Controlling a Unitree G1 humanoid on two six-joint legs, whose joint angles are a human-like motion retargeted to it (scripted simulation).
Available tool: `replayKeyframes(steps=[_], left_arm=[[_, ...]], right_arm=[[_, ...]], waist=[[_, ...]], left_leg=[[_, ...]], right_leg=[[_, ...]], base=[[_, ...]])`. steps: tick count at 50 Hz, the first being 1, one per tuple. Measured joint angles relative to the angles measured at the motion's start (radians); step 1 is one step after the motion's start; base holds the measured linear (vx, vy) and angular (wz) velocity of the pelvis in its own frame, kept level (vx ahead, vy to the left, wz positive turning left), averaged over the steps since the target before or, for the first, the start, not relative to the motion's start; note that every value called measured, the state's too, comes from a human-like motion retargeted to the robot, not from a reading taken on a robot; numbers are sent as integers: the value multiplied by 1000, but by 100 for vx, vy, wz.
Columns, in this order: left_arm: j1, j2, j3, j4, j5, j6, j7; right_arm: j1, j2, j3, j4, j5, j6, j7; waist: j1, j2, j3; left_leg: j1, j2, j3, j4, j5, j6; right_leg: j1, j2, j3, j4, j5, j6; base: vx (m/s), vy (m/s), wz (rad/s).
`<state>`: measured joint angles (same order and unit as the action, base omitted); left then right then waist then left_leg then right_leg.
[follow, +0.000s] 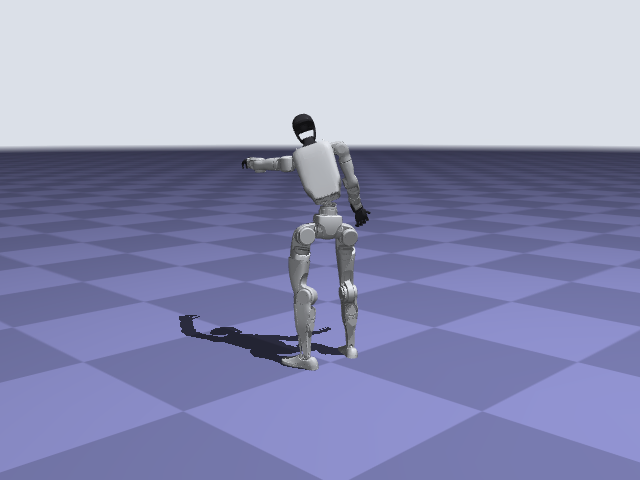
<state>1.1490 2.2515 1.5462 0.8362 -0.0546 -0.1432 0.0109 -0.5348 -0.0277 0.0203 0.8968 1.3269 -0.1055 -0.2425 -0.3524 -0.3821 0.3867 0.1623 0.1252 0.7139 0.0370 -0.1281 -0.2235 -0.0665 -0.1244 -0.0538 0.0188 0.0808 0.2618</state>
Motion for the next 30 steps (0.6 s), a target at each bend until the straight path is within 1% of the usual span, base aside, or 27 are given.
replayKeyframes(steps=[2,3,6,9,10,11,12,13,15,18,20,21,22,23,24,25,28,30], left_arm=[[0,0,-11,17,-16,12,8],[0,0,-17,26,-17,13,16],[0,0,-28,49,-24,9,44],[0,0,-41,71,-43,8,58],[0,0,-47,78,-47,8,60],[0,0,-49,84,-47,7,60],[0,0,-51,90,-51,6,62],[0,0,-55,96,-62,5,69],[0,0,-55,103,-88,2,77],[0,0,-38,106,-152,0,79],[0,0,-20,107,-186,0,75],[0,0,-12,108,-186,-4,37],[0,0,-3,111,-187,-7,20],[0,0,8,119,-195,-9,44],[0,0,14,116,-198,-12,48],[0,0,17,109,-200,-17,42],[0,0,42,88,-213,-25,29],[0,0,61,74,-226,-29,28]], right_arm=[[58,-65,-181,2,113,-85,-92],[80,-105,-270,-12,153,-144,-133],[113,-241,-481,-102,235,-306,-180],[98,-407,-611,-193,266,-407,-186],[82,-469,-647,-215,266,-431,-191],[50,-546,-674,-220,224,-432,-202],[9,-618,-705,-228,198,-447,-222],[-50,-684,-744,-243,204,-491,-257],[-181,-810,-777,-276,163,-551,-308],[-454,-948,-716,-374,84,-614,-352],[-681,-994,-590,-447,-9,-627,-371],[-806,-985,-488,-521,-65,-572,-247],[-933,-978,-390,-555,-137,-540,-216],[-1064,-976,-303,-510,-239,-550,-371],[-1175,-957,-216,-503,-335,-523,-443],[-1277,-931,-130,-514,-428,-477,-474],[-1514,-781,78,-517,-608,-344,-465],[-1617,-649,179,-492,-672,-277,-438]], waist=[[-16,-11,-15],[-21,-16,-23],[-29,-32,-44],[-32,-49,-69],[-32,-55,-79],[-32,-60,-89],[-31,-65,-99],[-31,-70,-111],[-24,-81,-131],[-1,-86,-149],[13,-89,-152],[16,-89,-153],[17,-89,-154],[14,-92,-155],[17,-93,-156],[22,-94,-156],[33,-92,-146],[39,-89,-133]], left_leg=[[20,6,19,-9,1,-4],[31,9,28,-14,2,-6],[59,18,55,-25,5,-10],[81,27,78,-30,6,-13],[87,31,85,-32,7,-15],[90,33,89,-33,8,-16],[94,35,94,-34,9,-19],[97,39,98,-36,11,-23],[100,47,106,-40,16,-30],[91,59,114,-46,25,-36],[79,66,115,-47,32,-36],[73,70,113,-44,32,-34],[66,73,110,-42,34,-33],[58,75,107,-43,38,-35],[50,76,103,-43,42,-36],[42,78,98,-43,45,-36],[15,79,74,-42,53,-36],[-3,77,54,-44,58,-36]], right_leg=[[3,15,15,3,0,0],[6,23,23,5,0,0],[13,44,43,6,3,0],[21,63,60,3,9,0],[25,69,64,1,11,0],[26,74,67,-2,13,0],[28,79,70,-5,16,0],[31,85,71,-9,19,0],[33,98,73,-18,26,0],[27,118,71,-35,42,0],[20,127,67,-48,54,0],[19,130,64,-53,59,0],[17,133,60,-59,64,0],[14,135,53,-65,69,0],[11,136,47,-69,74,0],[7,137,41,-72,78,0],[-4,131,19,-75,81,0],[-12,122,2,-73,79,0]], base=[[5,-4,-52],[4,-5,-52],[3,-6,-49],[1,-6,-41],[0,-6,-32],[0,-7,-28],[0,-8,-23],[-1,-9,-21],[-1,-10,-18],[-3,-11,-11],[-4,-13,-2],[-3,-13,5],[-4,-13,14],[-6,-12,21],[-6,-11,26],[-5,-9,30],[-4,-5,44],[-3,0,58]])
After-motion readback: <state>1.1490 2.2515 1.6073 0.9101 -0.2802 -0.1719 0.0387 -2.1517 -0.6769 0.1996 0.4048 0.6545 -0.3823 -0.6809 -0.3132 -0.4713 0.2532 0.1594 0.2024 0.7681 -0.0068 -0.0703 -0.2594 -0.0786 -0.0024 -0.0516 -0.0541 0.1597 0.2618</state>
